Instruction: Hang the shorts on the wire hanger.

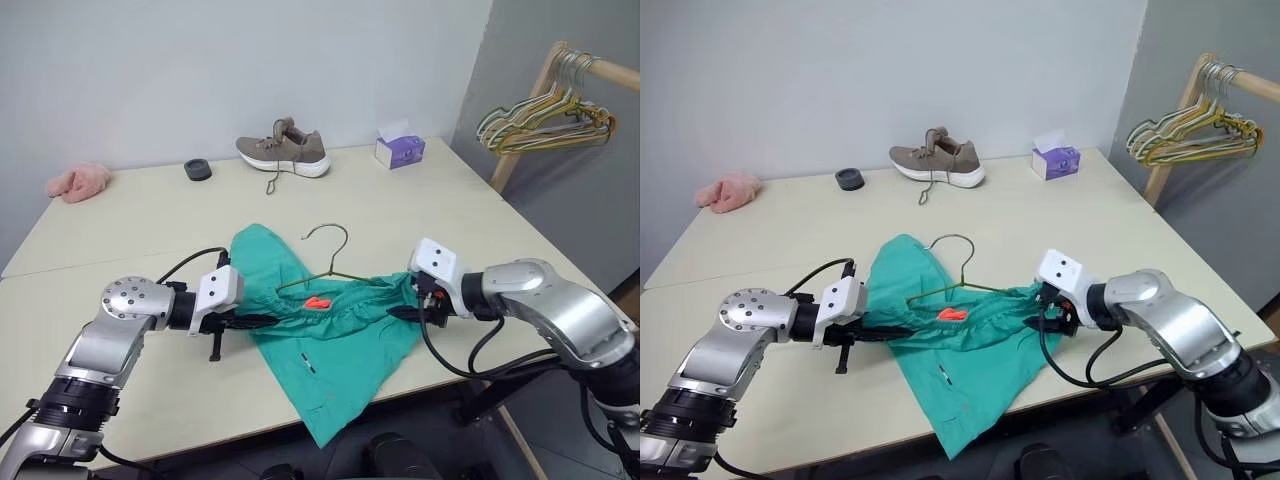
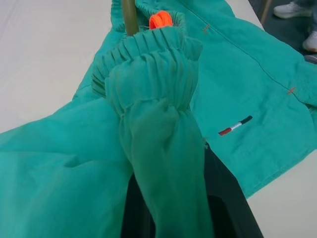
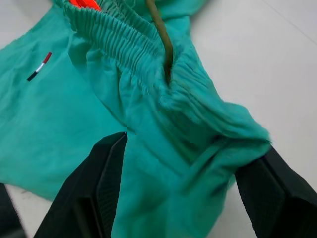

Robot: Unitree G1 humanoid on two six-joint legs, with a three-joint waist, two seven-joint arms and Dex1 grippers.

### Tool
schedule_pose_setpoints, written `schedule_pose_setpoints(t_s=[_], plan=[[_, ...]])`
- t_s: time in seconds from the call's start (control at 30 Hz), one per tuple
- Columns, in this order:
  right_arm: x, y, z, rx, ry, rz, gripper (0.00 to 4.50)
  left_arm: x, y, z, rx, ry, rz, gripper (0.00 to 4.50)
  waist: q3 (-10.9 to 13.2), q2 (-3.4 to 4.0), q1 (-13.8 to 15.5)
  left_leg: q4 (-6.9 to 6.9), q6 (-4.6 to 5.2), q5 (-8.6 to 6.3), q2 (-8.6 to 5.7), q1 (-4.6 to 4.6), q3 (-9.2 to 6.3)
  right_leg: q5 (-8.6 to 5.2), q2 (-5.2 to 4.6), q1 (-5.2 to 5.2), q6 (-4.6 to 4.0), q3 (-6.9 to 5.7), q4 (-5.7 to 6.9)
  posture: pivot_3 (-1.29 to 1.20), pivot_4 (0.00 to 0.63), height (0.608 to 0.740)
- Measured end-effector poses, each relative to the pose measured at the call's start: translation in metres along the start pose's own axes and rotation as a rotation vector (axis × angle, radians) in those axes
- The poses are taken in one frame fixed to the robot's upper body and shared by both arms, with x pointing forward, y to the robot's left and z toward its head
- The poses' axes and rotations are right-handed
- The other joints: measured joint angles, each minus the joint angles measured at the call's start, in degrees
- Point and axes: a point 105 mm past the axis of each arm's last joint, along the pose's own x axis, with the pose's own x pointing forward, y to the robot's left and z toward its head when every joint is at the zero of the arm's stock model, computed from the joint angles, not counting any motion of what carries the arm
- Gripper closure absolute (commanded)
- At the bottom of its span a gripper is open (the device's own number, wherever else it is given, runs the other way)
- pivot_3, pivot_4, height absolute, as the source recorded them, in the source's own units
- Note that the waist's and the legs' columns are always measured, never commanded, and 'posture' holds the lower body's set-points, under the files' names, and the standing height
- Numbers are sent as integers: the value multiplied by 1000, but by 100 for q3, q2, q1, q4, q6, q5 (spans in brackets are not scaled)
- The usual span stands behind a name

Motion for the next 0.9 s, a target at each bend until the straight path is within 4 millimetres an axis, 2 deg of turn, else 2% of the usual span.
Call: schedule_pose_setpoints(t_s=[0.1,0.33,0.4,0.53,0.6,0.73,0.8,0.87,0.9], plan=[[5,-3,-1,-28,5,18,1735,0,-1,0,0,0,-7,4500,0,0,17,1,0,0,0,-2,-4,0,-1,0,0,-3,0,-245,0,740],[13,-8,5,-101,-19,19,4113,-1,1,0,-4,-1,5,4500,0,-1,19,1,0,0,0,-1,-7,1,-2,0,0,-4,2,-236,0,740],[14,-4,3,-113,-17,37,4331,-3,3,0,-3,1,23,4500,-1,0,20,2,0,0,0,0,-7,1,-2,1,0,-4,2,-238,0,740],[12,-5,2,-115,-15,34,4359,1,5,0,-29,-14,45,4500,-1,0,21,2,0,0,-1,0,-7,1,-4,2,0,-5,2,-246,0,740],[9,-8,2,-101,-17,23,4359,3,8,2,-62,-35,56,3791,-1,-1,22,3,0,0,-2,-1,-9,1,-4,2,0,-7,2,-246,0,740],[7,-5,0,-15,-41,34,4398,-6,29,18,-57,-111,167,2689,-4,-5,21,4,0,0,-2,-2,-16,1,-3,2,0,-11,3,-258,0,740],[4,-5,3,17,-62,25,4462,-9,41,23,-59,-151,245,1973,-5,-3,20,3,0,0,-2,-1,-17,1,-4,3,0,-12,3,-262,0,740],[1,-8,4,42,-76,0,4500,-13,49,24,-92,-182,307,1478,-7,-5,15,4,0,0,-2,-2,-18,1,-4,2,0,-12,4,-266,0,740],[0,-9,4,61,-83,-14,4500,-17,54,23,-123,-194,344,1478,-7,-5,7,3,0,0,-2,-2,-18,1,-4,1,0,-12,5,-265,0,740]])
